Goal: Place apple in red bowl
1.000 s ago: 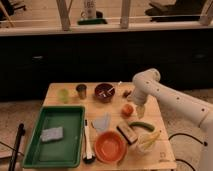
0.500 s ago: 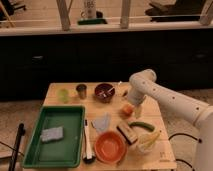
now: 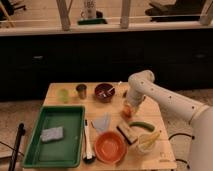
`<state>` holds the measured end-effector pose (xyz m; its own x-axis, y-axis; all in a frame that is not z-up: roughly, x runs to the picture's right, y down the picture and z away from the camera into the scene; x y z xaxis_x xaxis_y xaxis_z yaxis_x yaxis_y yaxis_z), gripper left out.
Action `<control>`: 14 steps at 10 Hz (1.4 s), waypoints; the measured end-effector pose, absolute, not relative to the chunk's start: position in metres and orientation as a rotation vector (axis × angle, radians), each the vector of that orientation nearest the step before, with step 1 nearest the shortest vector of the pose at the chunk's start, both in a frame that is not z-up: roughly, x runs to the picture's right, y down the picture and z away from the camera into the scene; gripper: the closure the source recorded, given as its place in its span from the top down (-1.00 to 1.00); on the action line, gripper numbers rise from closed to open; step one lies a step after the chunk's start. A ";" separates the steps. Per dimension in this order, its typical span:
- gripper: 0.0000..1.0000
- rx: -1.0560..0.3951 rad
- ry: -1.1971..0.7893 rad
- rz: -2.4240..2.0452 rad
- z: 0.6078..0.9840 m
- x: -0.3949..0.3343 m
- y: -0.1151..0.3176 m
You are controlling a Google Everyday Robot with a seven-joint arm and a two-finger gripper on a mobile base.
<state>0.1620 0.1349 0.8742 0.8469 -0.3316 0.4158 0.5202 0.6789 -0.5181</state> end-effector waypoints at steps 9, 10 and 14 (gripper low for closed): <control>-1.00 -0.639 -0.282 -0.502 0.856 0.171 0.114; -1.00 -0.615 -0.282 -0.508 0.844 0.172 0.100; -1.00 -0.561 -0.276 -0.541 0.805 0.181 0.066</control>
<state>0.1806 0.0659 0.8054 0.8258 -0.4084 0.3888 0.5546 0.7133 -0.4285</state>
